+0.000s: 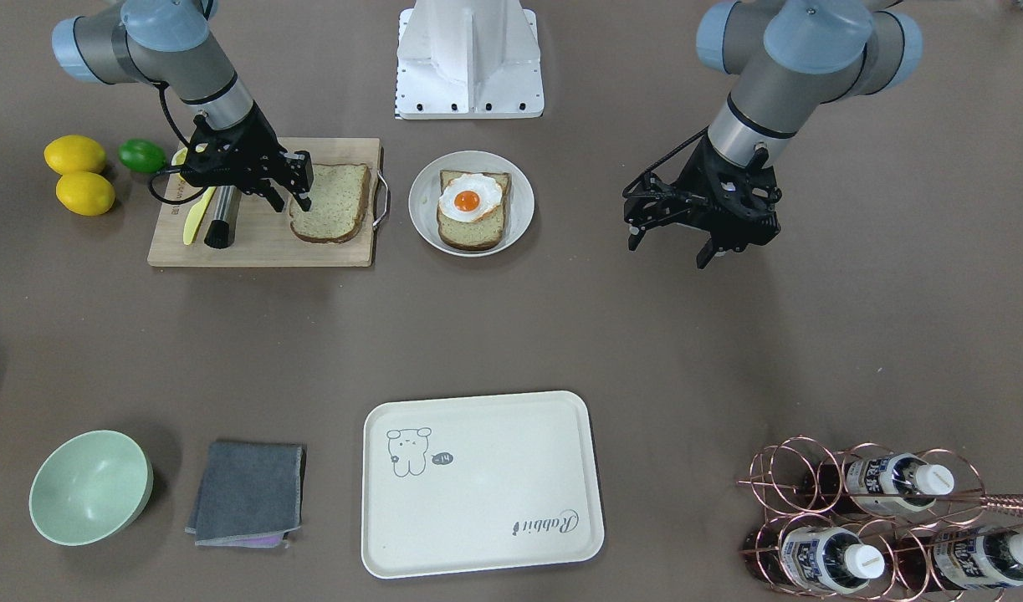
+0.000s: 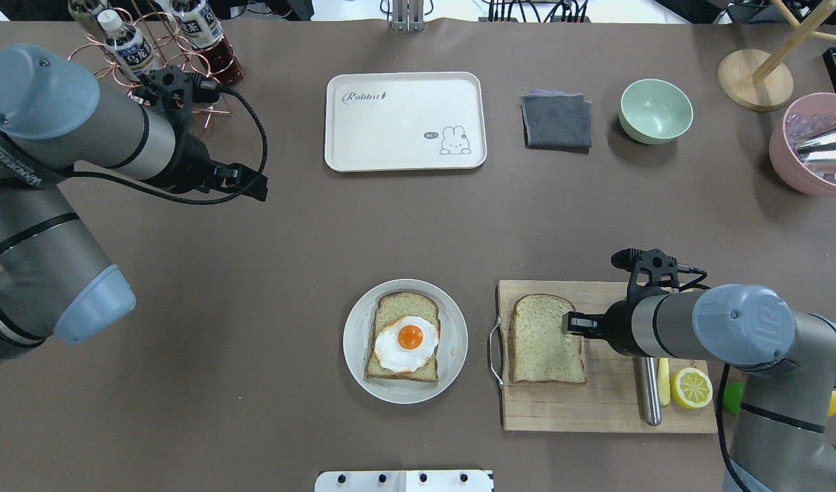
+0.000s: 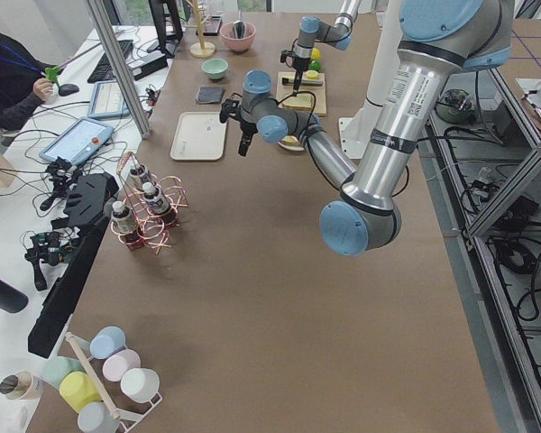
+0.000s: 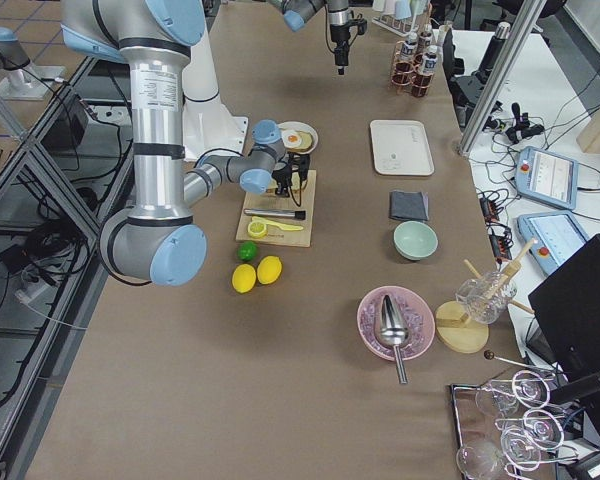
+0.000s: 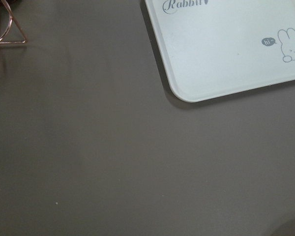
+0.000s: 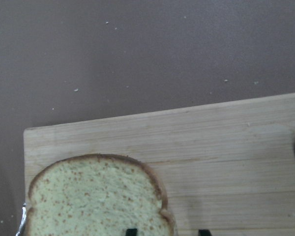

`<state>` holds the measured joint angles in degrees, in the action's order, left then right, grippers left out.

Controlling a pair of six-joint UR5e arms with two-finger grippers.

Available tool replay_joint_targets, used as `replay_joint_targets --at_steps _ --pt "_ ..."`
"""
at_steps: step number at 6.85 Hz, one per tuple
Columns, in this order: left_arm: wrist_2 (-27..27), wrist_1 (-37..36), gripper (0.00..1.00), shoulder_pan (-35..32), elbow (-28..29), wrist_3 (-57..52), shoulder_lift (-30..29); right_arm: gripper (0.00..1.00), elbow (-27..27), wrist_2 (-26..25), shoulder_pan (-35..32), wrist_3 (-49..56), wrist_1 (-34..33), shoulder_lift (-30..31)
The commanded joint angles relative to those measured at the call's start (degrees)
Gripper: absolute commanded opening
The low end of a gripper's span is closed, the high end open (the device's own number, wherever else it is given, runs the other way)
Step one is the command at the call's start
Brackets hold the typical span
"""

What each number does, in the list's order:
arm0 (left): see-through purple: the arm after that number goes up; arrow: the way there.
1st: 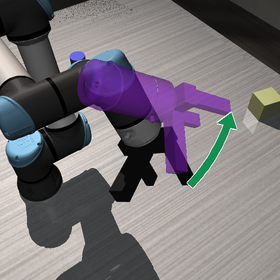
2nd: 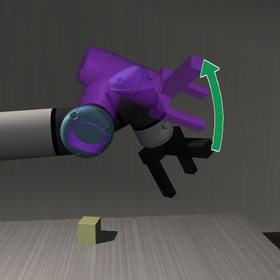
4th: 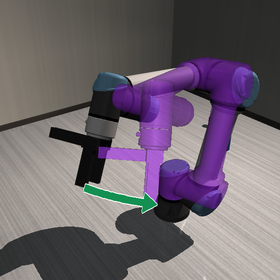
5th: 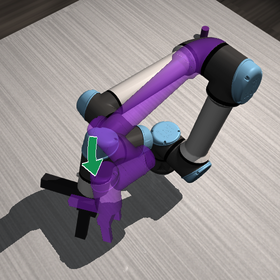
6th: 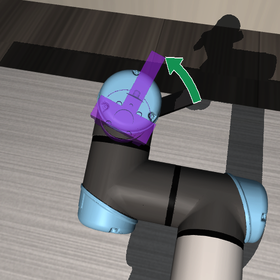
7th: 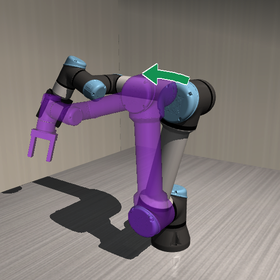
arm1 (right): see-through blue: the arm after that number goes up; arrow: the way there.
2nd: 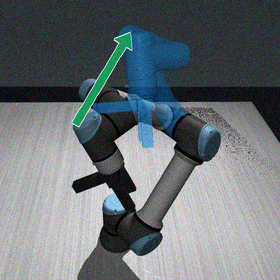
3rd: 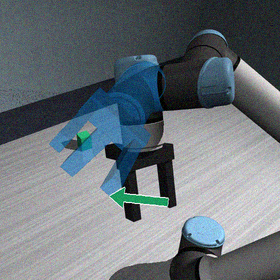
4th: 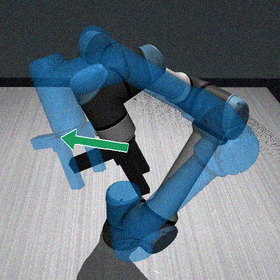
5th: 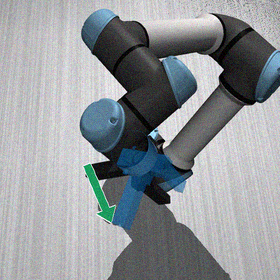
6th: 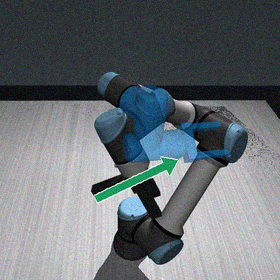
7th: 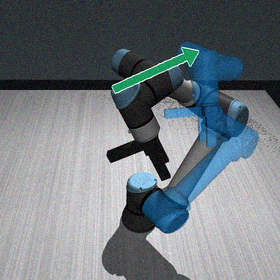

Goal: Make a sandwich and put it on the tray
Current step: 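Grasp the bread slice edge with the right gripper and lift it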

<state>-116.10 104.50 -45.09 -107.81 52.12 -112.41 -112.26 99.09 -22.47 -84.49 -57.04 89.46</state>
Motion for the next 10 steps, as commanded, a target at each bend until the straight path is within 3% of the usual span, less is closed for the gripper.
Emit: replay_joint_targets --at_steps 1,2,5,7,10 --pt "0.0 0.0 0.99 0.0 -0.1 0.0 0.0 0.23 -0.1 0.0 0.1 -0.2 0.0 -0.2" --pt "0.0 0.0 0.99 0.0 -0.1 0.0 0.0 0.00 -0.1 0.0 0.1 -0.1 0.0 -0.2" --pt "0.0 0.0 0.99 0.0 -0.1 0.0 0.0 0.00 -2.2 1.0 -0.9 0.1 0.0 -0.7" --pt "-0.4 0.0 0.99 -0.1 -0.2 0.0 0.0 0.00 -5.3 6.7 -4.9 0.2 0.0 -1.2" --pt "-0.8 0.2 0.99 -0.1 0.0 0.2 0.1 0.00 -1.3 6.7 -4.9 -2.6 -0.7 -12.6"
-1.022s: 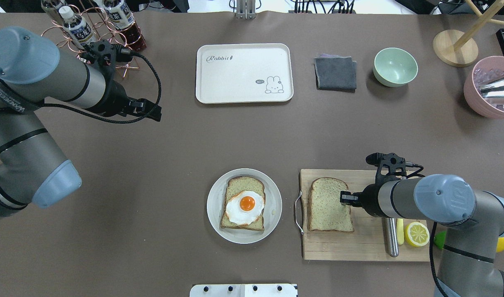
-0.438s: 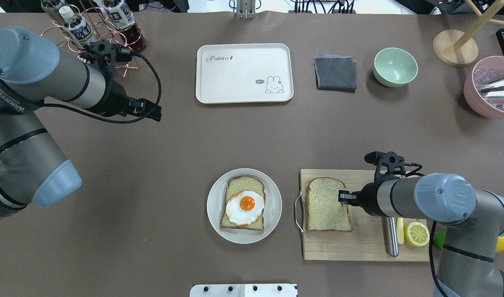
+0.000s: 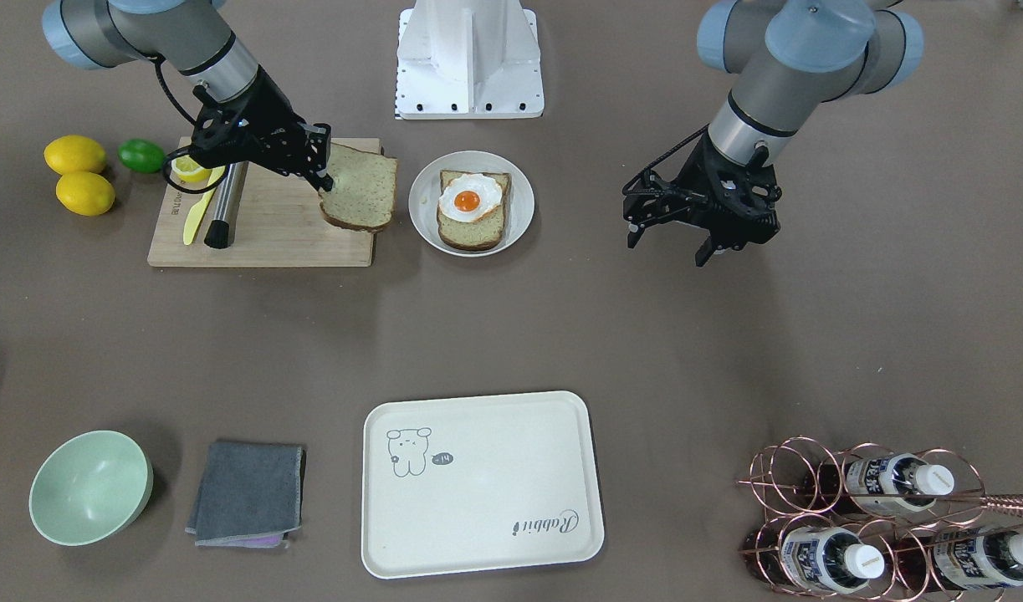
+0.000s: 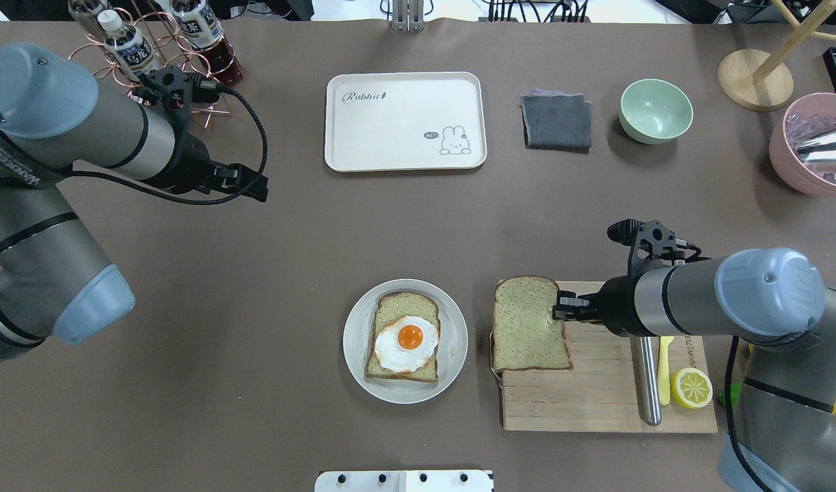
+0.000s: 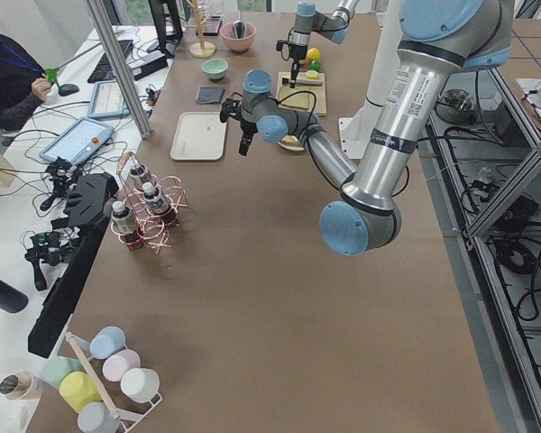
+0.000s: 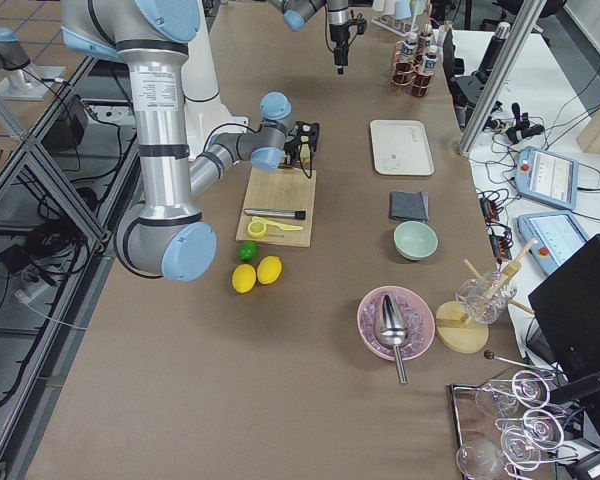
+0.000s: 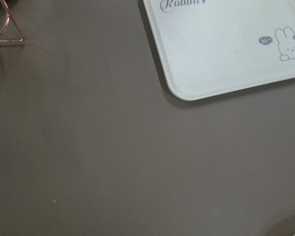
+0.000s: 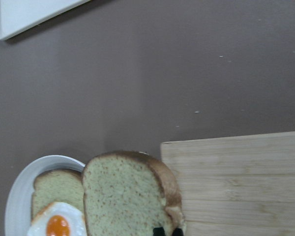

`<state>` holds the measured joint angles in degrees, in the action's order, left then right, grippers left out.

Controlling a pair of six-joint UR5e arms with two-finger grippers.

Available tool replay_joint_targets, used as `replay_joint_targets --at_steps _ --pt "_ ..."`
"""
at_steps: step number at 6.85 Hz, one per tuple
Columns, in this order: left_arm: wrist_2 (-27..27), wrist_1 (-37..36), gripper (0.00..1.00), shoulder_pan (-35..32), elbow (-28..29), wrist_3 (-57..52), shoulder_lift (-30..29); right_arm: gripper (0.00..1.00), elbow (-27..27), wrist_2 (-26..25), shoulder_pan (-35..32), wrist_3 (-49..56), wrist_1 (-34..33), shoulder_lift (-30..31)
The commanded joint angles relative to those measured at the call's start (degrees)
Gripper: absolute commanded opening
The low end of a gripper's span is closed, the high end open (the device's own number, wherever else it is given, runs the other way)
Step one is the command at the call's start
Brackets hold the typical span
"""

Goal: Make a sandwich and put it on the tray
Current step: 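Carry the bread slice over the egg toast and lay it on top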

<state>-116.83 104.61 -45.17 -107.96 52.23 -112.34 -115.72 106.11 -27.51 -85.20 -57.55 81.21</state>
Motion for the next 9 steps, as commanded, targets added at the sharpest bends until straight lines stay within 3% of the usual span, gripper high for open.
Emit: replay_joint_targets --at_steps 1,5,9 --pt "-0.1 0.2 0.99 0.1 0.1 0.1 0.1 0.00 3.4 -2.9 2.6 -5.5 -0.3 -7.0" --pt "-0.1 0.2 0.99 0.1 0.1 0.2 0.2 0.00 8.2 -13.1 11.9 -9.6 -0.8 -13.0" --pt "0.0 0.2 0.99 0.1 0.2 0.2 0.2 0.00 11.0 -13.2 11.7 -5.9 -0.5 -14.9"
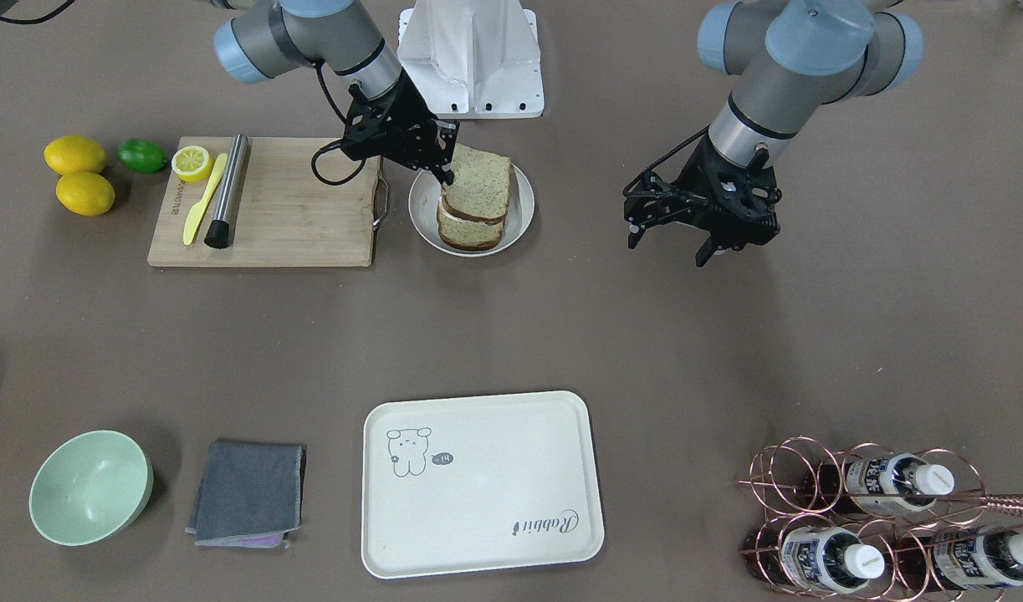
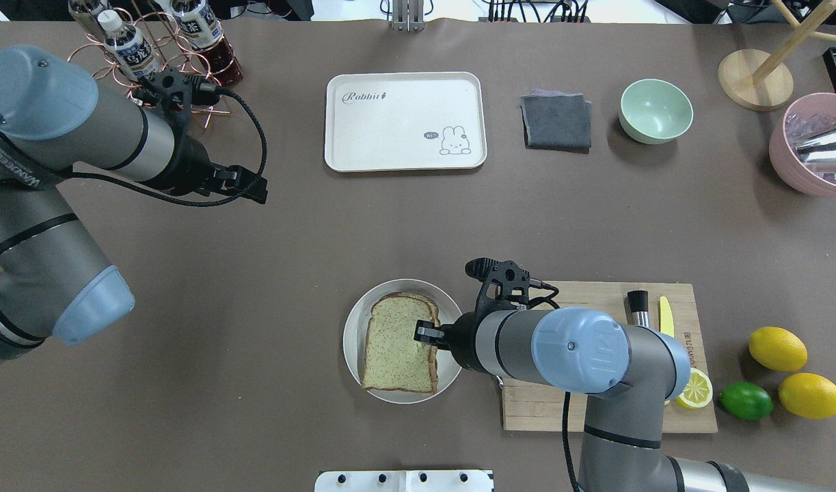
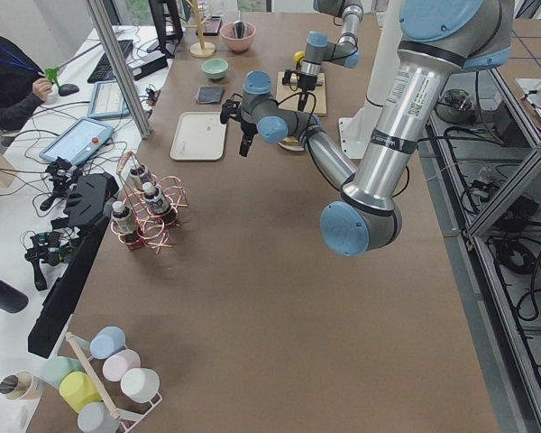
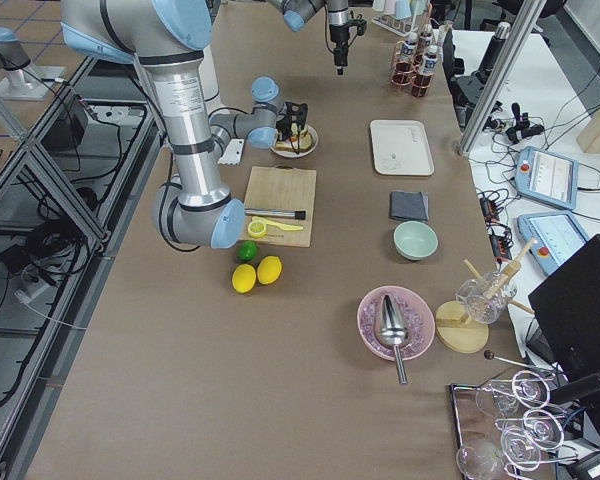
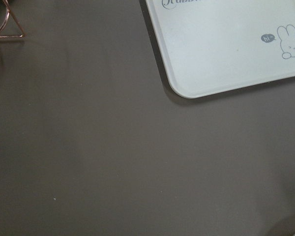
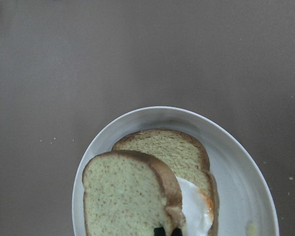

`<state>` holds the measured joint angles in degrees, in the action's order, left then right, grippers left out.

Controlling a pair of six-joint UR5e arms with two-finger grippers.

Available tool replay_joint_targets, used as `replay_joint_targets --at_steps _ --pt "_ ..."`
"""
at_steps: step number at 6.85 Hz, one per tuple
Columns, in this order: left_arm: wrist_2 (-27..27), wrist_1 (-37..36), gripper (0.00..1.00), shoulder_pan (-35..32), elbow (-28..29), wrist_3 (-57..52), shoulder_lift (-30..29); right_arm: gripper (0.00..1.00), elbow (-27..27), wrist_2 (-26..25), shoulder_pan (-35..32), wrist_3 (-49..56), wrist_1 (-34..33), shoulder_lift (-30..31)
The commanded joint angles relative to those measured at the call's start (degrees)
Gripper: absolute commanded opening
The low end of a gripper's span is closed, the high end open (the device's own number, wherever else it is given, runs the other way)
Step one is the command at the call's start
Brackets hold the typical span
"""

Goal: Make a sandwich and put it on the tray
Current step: 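Carry the bread slice over the egg toast and lay it on top, then open the right gripper and withdraw it while the left arm moves toward the plate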

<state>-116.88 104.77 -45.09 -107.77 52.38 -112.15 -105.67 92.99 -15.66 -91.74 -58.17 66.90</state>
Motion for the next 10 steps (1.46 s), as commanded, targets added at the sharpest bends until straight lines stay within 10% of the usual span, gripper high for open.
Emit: replay_joint_targets --at_steps 1,2,3,4,8,10 --pt "0.0 0.0 0.99 0.0 0.0 0.0 0.1 0.00 1.9 -0.1 -0.4 0.7 0.3 -0.6" --pt "0.0 0.0 0.99 0.0 0.0 0.0 0.1 0.00 2.0 -0.1 -0.5 2.0 0.4 -0.5" --pt "0.0 0.0 0.99 0.0 0.0 0.0 0.1 0.74 2.1 -0.2 -0.9 3.3 0.5 -0.3" --pt "0.0 0.0 0.99 0.0 0.0 0.0 0.1 1.00 2.0 -0.4 -1.4 4.8 0.6 -0.2" --pt "0.1 0.0 0.99 2.2 -0.1 4.2 -0.3 1.00 0.9 15.5 -17.7 9.9 -0.3 3.9" --pt "1.3 -0.2 0.99 5.3 -0.1 7.1 -1.0 1.00 1.1 23.9 -29.2 23.0 -11.3 5.4"
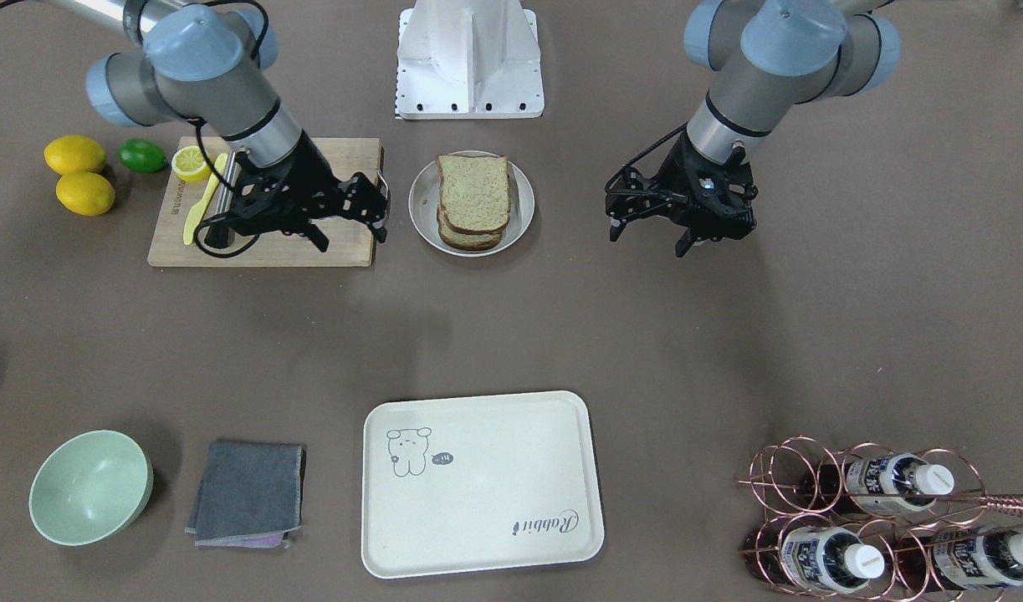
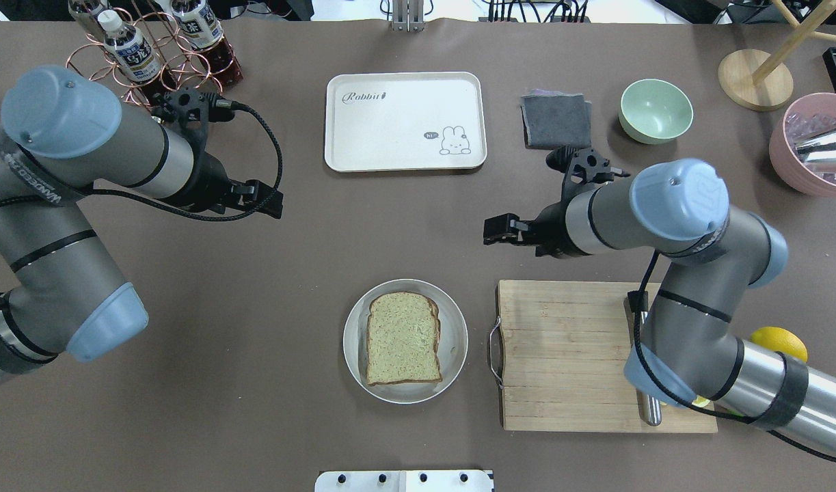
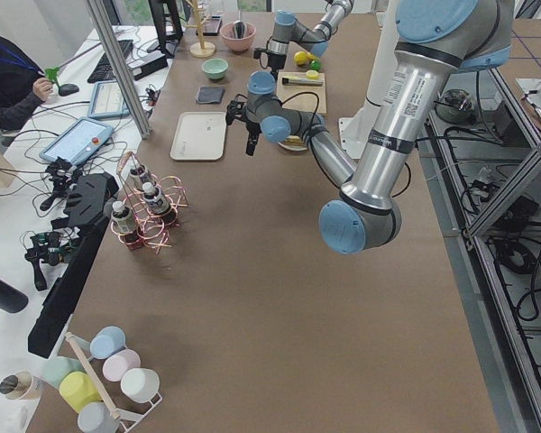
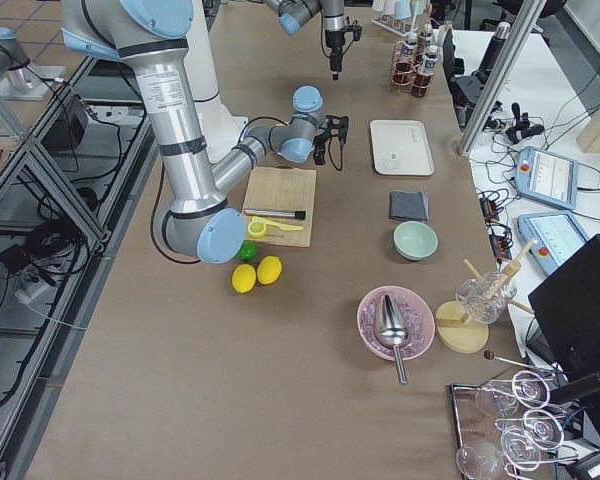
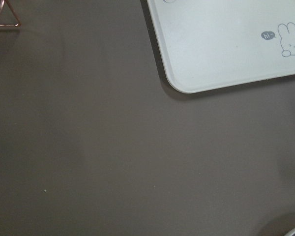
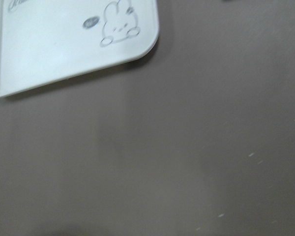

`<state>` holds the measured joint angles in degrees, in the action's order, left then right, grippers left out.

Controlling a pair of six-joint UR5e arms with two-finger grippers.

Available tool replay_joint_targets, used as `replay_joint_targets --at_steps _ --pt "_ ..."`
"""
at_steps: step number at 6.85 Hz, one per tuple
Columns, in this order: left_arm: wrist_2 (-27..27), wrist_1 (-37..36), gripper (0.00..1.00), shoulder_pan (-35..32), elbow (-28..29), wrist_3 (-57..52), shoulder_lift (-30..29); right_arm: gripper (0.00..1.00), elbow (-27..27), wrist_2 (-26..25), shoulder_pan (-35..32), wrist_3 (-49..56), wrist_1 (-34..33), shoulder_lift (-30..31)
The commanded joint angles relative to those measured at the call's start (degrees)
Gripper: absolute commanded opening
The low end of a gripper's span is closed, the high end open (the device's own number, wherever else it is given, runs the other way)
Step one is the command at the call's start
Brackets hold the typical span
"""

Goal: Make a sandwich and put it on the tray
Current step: 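Open the right gripper and withdraw it while the left arm moves toward the plate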

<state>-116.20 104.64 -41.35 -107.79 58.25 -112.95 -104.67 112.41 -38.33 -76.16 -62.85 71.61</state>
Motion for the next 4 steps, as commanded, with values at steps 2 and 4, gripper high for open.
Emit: replay_joint_targets --at_steps 2,4 --pt "0.9 0.1 0.99 4.4 -0.2 3.5 -1.5 1.00 0.5 5.5 -17.4 30.2 -21.1 2.2" --pt "7.0 0.2 0.99 11.0 -0.8 10.4 -3.5 1.00 1.0 10.0 -30.2 54.9 -27.7 8.2"
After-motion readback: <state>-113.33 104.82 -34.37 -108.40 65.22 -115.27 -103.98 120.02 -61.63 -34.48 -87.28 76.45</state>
